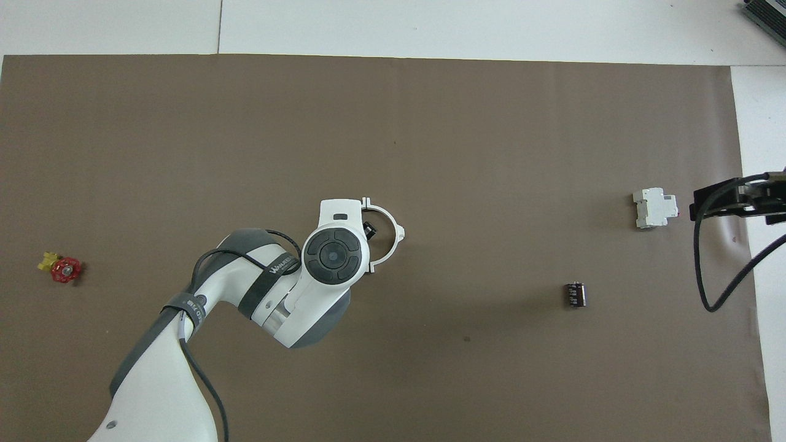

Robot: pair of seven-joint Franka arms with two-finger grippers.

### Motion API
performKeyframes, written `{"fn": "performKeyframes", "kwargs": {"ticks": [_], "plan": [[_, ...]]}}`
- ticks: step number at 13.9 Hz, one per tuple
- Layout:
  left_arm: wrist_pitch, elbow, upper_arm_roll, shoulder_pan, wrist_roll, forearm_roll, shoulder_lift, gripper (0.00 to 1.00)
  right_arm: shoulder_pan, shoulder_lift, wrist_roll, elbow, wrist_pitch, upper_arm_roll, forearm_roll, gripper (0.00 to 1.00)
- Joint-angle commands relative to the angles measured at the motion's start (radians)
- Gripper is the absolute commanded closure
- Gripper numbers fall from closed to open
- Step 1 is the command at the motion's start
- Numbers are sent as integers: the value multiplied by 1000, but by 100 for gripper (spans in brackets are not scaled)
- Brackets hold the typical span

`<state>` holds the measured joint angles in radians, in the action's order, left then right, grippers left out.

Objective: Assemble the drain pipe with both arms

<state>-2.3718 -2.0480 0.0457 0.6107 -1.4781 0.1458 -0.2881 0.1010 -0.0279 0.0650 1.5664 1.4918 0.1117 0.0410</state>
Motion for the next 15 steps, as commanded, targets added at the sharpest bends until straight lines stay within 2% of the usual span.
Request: {"fn": "performKeyframes", "kwargs": {"ticks": [1, 4, 7, 11, 15], "plan": [[110, 64, -12, -15, 25, 29, 27, 0, -7, 0, -21, -9, -15, 0, -24, 0], [210, 77, -10, -84, 170, 29, 122, 0, -7, 0, -21, -9, -16, 0, -24, 0], [348, 92, -13, -153, 413, 28, 199, 0, -7, 0, -21, -9, -16, 0, -24, 0], [477, 159, -13, -307, 733, 26, 244, 0, -7, 0, -21, -9, -16, 0, -24, 0], [502, 157, -13, -471, 1026, 18, 311, 0, -7, 0, -21, -9, -16, 0, -24, 0]]}}
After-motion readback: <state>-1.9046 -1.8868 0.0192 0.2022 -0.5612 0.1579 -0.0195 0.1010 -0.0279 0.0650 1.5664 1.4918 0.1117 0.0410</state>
